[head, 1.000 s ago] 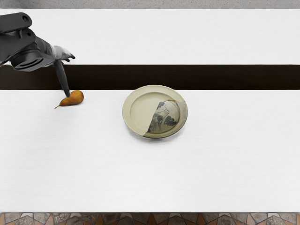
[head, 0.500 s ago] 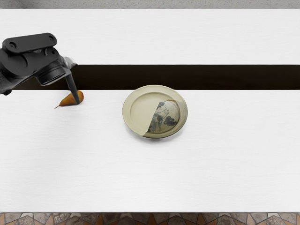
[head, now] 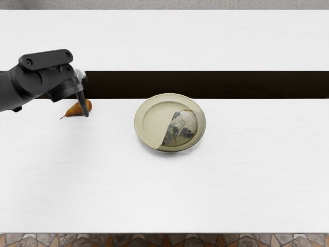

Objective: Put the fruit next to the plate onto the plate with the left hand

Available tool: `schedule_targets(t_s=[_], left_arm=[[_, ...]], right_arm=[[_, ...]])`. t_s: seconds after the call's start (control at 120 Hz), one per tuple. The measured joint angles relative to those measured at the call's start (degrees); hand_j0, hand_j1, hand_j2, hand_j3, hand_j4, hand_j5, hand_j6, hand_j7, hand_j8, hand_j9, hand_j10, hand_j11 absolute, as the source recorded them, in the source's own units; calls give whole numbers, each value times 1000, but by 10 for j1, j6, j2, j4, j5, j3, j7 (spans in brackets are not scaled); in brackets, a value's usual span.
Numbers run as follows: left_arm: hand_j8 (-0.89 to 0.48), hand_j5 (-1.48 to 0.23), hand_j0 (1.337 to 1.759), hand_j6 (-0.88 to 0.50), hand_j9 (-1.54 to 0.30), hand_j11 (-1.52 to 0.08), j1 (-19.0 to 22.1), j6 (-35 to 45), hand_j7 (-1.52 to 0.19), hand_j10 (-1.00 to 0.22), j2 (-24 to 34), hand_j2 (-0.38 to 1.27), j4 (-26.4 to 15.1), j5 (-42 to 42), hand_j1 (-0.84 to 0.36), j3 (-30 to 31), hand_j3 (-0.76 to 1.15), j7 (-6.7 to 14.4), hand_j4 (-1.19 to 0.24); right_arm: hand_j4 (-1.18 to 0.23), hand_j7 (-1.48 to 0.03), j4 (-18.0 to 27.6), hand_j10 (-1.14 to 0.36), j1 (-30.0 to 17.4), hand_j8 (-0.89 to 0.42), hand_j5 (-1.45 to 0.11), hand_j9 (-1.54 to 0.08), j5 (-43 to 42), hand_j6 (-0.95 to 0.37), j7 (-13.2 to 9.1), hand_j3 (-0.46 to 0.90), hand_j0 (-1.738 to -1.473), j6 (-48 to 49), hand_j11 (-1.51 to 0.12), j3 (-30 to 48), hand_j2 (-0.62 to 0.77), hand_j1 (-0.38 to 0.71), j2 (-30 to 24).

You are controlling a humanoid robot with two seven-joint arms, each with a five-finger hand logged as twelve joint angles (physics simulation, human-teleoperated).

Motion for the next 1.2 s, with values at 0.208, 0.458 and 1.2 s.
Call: schedule_targets(t_s=[0.208,0.458,1.2], left_arm=[[-240,-308,1658,-240,-308,-308,0,23,-308,-239,-1,49,-18,3,66,9,0,0,-239],[-260,-335,1658,-260,-334,-334,3,49,-334,-259,0,53,-28,4,42,24,0,0,-260],[-303,-391,1658,-303,-391,-390,8,107,-391,-302,2,62,-57,4,-10,58,0,0,-302]], right_arm=[[-24,-31,0,-24,0,-24,-31,-31,0,-24,0,0,-1658,0,-31,0,-5,-320,0],[-24,-31,0,-24,0,-24,-31,-31,0,-24,0,0,-1658,0,-31,0,-5,-320,0],[-24,-31,0,-24,0,-24,-31,-31,0,-24,0,0,-1658,0,-31,0,-5,-320,0]])
